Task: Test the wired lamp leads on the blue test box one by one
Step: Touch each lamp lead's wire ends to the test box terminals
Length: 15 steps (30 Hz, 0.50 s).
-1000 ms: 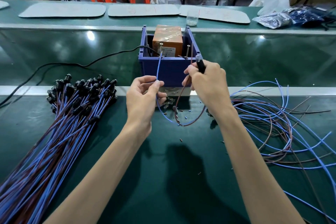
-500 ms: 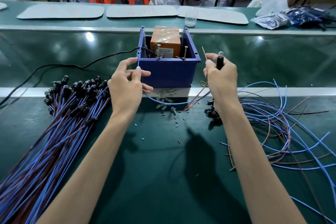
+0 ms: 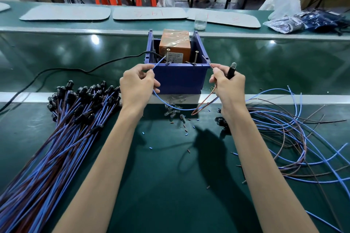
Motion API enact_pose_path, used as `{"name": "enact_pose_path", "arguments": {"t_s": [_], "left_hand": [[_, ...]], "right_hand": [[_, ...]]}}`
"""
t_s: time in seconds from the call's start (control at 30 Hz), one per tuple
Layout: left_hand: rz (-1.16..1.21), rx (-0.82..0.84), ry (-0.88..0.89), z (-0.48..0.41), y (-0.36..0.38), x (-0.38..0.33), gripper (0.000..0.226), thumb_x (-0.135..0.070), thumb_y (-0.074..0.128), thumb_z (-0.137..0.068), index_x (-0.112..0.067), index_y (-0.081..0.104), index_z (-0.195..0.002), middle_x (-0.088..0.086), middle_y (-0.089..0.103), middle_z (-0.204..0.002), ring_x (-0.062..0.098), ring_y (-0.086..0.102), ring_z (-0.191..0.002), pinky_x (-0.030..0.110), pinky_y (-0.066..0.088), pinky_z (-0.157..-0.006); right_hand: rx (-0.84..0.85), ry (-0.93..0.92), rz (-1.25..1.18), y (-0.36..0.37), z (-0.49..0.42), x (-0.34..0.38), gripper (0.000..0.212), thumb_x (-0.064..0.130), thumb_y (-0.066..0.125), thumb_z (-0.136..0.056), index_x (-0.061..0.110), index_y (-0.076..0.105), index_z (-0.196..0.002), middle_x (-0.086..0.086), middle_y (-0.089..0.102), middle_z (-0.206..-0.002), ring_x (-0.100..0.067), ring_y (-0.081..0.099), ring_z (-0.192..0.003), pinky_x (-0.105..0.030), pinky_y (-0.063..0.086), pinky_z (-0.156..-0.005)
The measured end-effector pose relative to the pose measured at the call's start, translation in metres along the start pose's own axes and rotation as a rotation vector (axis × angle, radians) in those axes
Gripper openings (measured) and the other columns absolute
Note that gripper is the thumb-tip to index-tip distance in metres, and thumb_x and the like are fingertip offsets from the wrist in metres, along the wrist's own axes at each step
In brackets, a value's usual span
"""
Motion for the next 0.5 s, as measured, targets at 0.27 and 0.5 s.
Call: {"name": "enact_pose_path", "arguments": {"t_s": [0.27, 0.5], "left_hand": [[0.056, 0.069, -0.013, -0.0008, 0.0047, -0.0031, 0.025, -0.010, 0.051, -0.094, -0.027, 0.068, -0.090, -0.013, 0.059, -0.048, 0.002, 0.050, -0.045, 0.018, 0.048, -0.052], [0.087, 0.081, -0.006, 0.0035, 0.0034, -0.0065, 0.026, -0.007, 0.050, -0.094, -0.025, 0.069, -0.088, -0.013, 0.056, -0.045, 0.002, 0.049, -0.046, 0.016, 0.046, -0.051]], "right_hand": [[0.066, -0.001, -0.012, 0.0035, -0.0042, -0.0019, 0.027, 0.008, 0.050, -0.095, 0.022, 0.070, -0.085, 0.012, 0.050, -0.049, -0.001, 0.040, -0.046, -0.015, 0.030, -0.052], [0.093, -0.011, -0.023, 0.0007, -0.0056, -0.0007, 0.030, 0.004, 0.047, -0.094, 0.020, 0.071, -0.083, 0.012, 0.047, -0.049, -0.001, 0.039, -0.047, -0.011, 0.032, -0.046]]}}
Point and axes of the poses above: each hand's wrist, its own z-axis away from the middle knuckle, its own y-axis out of the palm, x = y × z, the point moved 2 cm from there along -z, towards the middle knuckle
